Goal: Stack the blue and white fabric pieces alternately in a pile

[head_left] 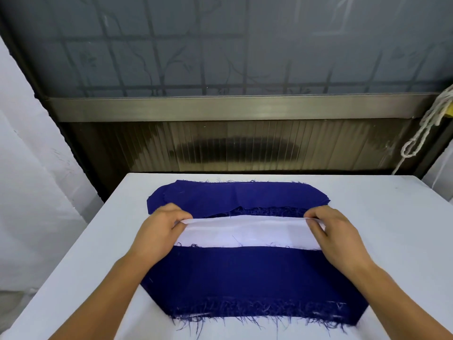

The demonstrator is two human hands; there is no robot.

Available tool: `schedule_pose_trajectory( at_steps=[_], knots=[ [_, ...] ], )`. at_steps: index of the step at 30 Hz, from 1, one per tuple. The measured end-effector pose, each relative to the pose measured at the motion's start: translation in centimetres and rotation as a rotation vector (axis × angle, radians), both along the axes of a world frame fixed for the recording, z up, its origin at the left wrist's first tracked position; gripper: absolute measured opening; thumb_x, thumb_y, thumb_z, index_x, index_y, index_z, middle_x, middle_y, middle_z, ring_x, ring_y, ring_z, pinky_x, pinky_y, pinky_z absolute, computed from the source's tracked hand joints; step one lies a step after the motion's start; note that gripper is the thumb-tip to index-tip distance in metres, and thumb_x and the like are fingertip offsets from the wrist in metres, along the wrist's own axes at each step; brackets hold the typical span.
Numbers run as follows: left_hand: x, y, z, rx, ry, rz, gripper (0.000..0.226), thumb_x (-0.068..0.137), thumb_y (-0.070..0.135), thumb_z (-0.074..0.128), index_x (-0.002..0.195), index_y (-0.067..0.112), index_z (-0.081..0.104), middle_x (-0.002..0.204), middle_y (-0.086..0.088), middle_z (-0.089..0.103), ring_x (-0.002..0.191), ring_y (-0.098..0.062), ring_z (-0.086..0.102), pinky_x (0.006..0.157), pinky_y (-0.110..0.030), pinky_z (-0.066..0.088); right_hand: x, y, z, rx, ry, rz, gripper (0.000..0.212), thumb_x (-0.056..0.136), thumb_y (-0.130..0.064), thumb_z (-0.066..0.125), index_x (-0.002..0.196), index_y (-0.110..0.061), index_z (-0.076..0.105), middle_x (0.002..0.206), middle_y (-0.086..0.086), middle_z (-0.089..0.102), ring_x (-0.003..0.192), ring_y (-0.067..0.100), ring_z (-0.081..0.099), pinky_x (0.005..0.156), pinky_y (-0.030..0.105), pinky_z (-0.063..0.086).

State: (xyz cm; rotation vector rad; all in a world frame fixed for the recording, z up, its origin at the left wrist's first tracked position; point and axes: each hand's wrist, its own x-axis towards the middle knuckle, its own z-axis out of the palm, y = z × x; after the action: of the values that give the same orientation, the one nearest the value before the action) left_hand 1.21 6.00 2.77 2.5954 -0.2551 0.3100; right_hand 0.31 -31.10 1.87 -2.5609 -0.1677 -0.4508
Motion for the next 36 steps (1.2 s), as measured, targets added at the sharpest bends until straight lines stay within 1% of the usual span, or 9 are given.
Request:
schedule_pose_trajectory(
  at_steps=[5,8,11,14,19,23,27,29,36],
  knots=[
    [-2.1,1.7,3.3,-0.131,0.125,-0.156,0.025,0.091,0.018,0.065,0.097,0.042,0.071,0.095,0.024,0.065,0.092,0.001,0.061,0.073,-0.009,0.046,-3.8,-2.2,4.5,0.170,0.195,0.173,0.011,0.091,-0.026,0.059,0.085,-0.033,0.066,0.088,-0.020,0.067,0.088,0.000,0.061,0.072,0.010,0.043],
    [-2.3,2.5,4.2,-0.103,0.344,-0.250,0.019,0.090,0.026,0.067,0.092,0.045,0.067,0.091,0.022,0.067,0.086,0.001,0.063,0.068,-0.010,0.048,-4.0,-3.4,5.6,0.174,0.416,0.182,0.010,0.089,-0.029,0.064,0.080,-0.032,0.068,0.082,-0.014,0.068,0.076,0.002,0.061,0.065,0.014,0.044],
    [-1.9,2.6,3.7,-0.064,0.364,-0.226,0.021,0.088,0.023,0.069,0.082,0.042,0.066,0.079,0.016,0.066,0.074,-0.003,0.061,0.063,-0.012,0.046,-3.3,-3.8,5.0,0.106,0.568,0.152,0.015,0.089,-0.026,0.065,0.075,-0.028,0.068,0.081,-0.007,0.069,0.071,0.009,0.060,0.060,0.016,0.042],
    [-1.6,2.1,2.8,-0.117,0.234,-0.124,0.026,0.088,0.017,0.069,0.075,0.039,0.066,0.074,0.018,0.063,0.069,-0.001,0.057,0.061,-0.009,0.042,-2.9,-3.3,4.0,0.106,0.424,0.087,0.018,0.093,-0.025,0.061,0.076,-0.030,0.065,0.080,-0.011,0.067,0.074,0.009,0.059,0.063,0.015,0.043],
    [-3.0,1.4,2.6,-0.212,-0.126,-0.019,0.029,0.086,0.011,0.069,0.086,0.040,0.066,0.098,0.028,0.063,0.094,0.004,0.059,0.073,-0.007,0.043,-4.3,-2.6,3.2,0.049,-0.116,0.020,0.015,0.097,-0.022,0.053,0.095,-0.033,0.062,0.097,-0.030,0.062,0.094,-0.008,0.055,0.074,0.006,0.041],
    [-5.7,2.7,-0.3,-0.171,-0.161,-0.112,0.040,0.078,-0.002,0.076,0.088,0.036,0.070,0.109,0.026,0.064,0.101,0.006,0.060,0.075,0.000,0.041,-6.8,-3.3,-0.4,-0.133,-0.392,0.213,0.032,0.097,-0.026,0.046,0.095,-0.011,0.074,0.110,-0.007,0.068,0.106,0.008,0.060,0.093,0.021,0.044],
    [-7.9,3.6,-4.1,-0.153,-0.069,-0.187,0.039,0.079,0.003,0.073,0.093,0.038,0.068,0.113,0.029,0.063,0.103,0.005,0.061,0.083,-0.018,0.048,-8.6,-3.5,-4.1,-0.202,-0.386,0.351,0.037,0.097,-0.025,0.045,0.087,-0.010,0.078,0.107,-0.003,0.071,0.103,0.008,0.062,0.085,0.028,0.050],
    [-8.2,3.7,-4.7,-0.121,-0.099,-0.205,0.017,0.082,0.023,0.062,0.088,0.034,0.072,0.113,0.030,0.062,0.104,0.005,0.060,0.082,-0.015,0.047,-9.1,-3.6,-4.6,-0.166,-0.362,0.328,0.032,0.093,-0.022,0.049,0.089,-0.012,0.078,0.108,-0.005,0.070,0.102,0.005,0.062,0.085,0.025,0.050],
    [-7.9,4.0,-5.5,-0.002,-0.211,-0.270,0.024,0.091,0.032,0.051,0.089,0.025,0.073,0.114,0.028,0.061,0.107,0.005,0.058,0.090,-0.016,0.045,-9.1,-3.4,-4.4,-0.122,-0.320,0.302,0.046,0.101,-0.038,0.041,0.089,-0.013,0.078,0.111,-0.006,0.069,0.103,0.003,0.061,0.086,0.024,0.050]
  ],
)
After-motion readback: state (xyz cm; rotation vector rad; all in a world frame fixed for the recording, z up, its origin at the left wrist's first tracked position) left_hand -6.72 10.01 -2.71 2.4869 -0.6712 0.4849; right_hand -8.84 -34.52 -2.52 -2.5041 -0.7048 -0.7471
